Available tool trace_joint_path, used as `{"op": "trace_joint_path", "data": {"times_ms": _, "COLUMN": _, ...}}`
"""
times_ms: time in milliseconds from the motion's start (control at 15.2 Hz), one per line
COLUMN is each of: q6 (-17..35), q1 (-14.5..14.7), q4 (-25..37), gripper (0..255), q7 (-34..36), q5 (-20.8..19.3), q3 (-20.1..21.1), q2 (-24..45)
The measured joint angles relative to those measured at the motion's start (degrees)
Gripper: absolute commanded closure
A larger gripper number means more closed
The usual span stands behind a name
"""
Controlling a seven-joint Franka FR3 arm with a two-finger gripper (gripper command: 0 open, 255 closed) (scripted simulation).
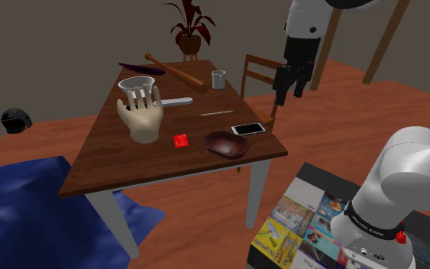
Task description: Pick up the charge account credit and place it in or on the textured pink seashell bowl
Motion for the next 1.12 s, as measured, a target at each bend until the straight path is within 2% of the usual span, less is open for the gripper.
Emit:
{"op": "trace_joint_path", "data": {"times_ms": 66, "q6": 0.00, "q1": 0.00, "q4": 0.00, "gripper": 0, "q7": 0.00, "q5": 0.00, "q3": 0.00, "q2": 0.00}}
{"op": "trace_joint_path", "data": {"times_ms": 198, "q6": 3.30, "q1": 0.03, "q4": -1.82, "gripper": 0, "q7": 1.84, "q5": 0.46, "q3": 1.63, "q2": 0.16}}
{"op": "trace_joint_path", "data": {"times_ms": 726, "q6": 24.53, "q1": -1.25, "q4": -7.79, "gripper": 0, "q7": 14.16, "q5": 0.81, "q3": 12.21, "q2": 6.49}}
{"op": "trace_joint_path", "data": {"times_ms": 990, "q6": 35.24, "q1": -3.60, "q4": -8.79, "gripper": 0, "q7": 22.11, "q5": -1.44, "q3": 18.59, "q2": 12.08}}
{"op": "trace_joint_path", "data": {"times_ms": 1122, "q6": 40.14, "q1": -5.70, "q4": -8.17, "gripper": 0, "q7": 26.90, "q5": -3.81, "q3": 22.26, "q2": 15.72}}
